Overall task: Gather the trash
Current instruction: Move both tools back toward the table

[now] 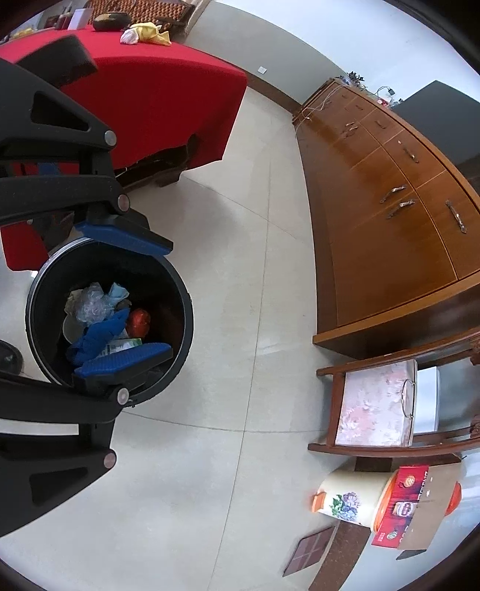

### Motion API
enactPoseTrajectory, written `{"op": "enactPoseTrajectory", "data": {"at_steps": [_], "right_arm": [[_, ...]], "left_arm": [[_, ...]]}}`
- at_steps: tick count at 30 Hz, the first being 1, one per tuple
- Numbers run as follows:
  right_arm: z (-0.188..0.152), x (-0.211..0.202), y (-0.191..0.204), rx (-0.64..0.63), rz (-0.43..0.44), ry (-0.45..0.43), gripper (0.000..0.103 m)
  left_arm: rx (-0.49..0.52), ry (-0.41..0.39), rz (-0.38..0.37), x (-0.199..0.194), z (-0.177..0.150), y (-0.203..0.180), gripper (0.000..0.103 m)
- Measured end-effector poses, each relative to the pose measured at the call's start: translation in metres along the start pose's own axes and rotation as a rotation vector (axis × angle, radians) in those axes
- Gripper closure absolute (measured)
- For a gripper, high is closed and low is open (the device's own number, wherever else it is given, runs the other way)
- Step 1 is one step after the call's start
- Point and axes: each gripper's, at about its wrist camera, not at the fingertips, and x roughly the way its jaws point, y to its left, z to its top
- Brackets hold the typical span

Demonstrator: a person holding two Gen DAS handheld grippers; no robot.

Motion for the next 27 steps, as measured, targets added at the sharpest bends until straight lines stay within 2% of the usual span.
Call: {"op": "enactPoseTrajectory", "data": {"at_steps": [9, 13, 17, 22, 27], "right_arm": [[-0.006, -0.012, 0.016, -0.046, -0.031, -0.019, 0.051], [-0.016, -0.028, 0.04, -0.121, -0.068, -0.054, 0.05], [-0.033, -0.053, 0.071, -0.192, -0.059, -0.084, 0.043], [-0.042, -0.086, 0.111, -0.258, -0.003, -0.141, 0.042], [-0.051, -0.109, 0.18, -0.358, 0.103, -0.184, 0.04]], "left_arm": [[0.029, -0.144, 0.095, -0.064, 0.01, 0.009, 0.037], [0.038, -0.205, 0.148, -0.092, 0.014, 0.014, 0.037], [0.027, -0.259, 0.179, -0.12, 0.015, 0.025, 0.037], [-0.002, -0.327, 0.207, -0.162, 0.013, 0.043, 0.037], [-0.059, -0.391, 0.273, -0.204, 0.006, 0.08, 0.036]]}}
